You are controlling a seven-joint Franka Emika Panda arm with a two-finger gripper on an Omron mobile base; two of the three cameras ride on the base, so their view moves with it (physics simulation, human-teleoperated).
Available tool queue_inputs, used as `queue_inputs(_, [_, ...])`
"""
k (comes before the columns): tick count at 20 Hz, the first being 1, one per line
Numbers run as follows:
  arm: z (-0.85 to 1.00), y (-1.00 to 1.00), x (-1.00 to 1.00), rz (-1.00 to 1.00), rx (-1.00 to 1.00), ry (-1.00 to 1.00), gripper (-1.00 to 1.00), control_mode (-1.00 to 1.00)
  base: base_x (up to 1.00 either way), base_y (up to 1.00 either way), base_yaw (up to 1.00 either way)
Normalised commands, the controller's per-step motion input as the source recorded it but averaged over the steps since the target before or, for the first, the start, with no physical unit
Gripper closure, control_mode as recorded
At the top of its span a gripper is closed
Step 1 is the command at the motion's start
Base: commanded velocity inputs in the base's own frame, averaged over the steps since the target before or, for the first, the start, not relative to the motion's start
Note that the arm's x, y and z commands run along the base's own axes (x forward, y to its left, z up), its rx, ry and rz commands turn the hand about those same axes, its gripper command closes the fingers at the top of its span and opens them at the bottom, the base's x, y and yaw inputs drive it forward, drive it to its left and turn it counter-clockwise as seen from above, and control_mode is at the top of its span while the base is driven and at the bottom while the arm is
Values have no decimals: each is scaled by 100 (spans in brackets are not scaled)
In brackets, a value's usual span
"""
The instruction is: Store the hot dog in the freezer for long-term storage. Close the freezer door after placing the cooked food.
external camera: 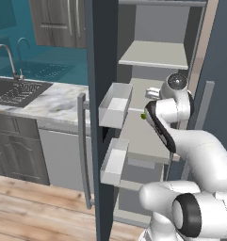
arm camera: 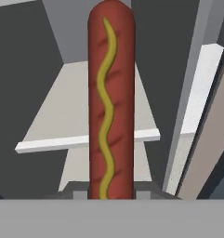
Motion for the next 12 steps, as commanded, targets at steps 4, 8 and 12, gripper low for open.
queue_inputs(4, [-10, -19, 35, 0, 0, 0, 100, -100, 0, 0, 0])
queue_inputs(8, [-2, -11, 38, 0, 0, 0, 100, -100, 0, 0, 0])
queue_inputs(12, [-10, -16, 32, 0, 0, 0, 100, -100, 0, 0, 0])
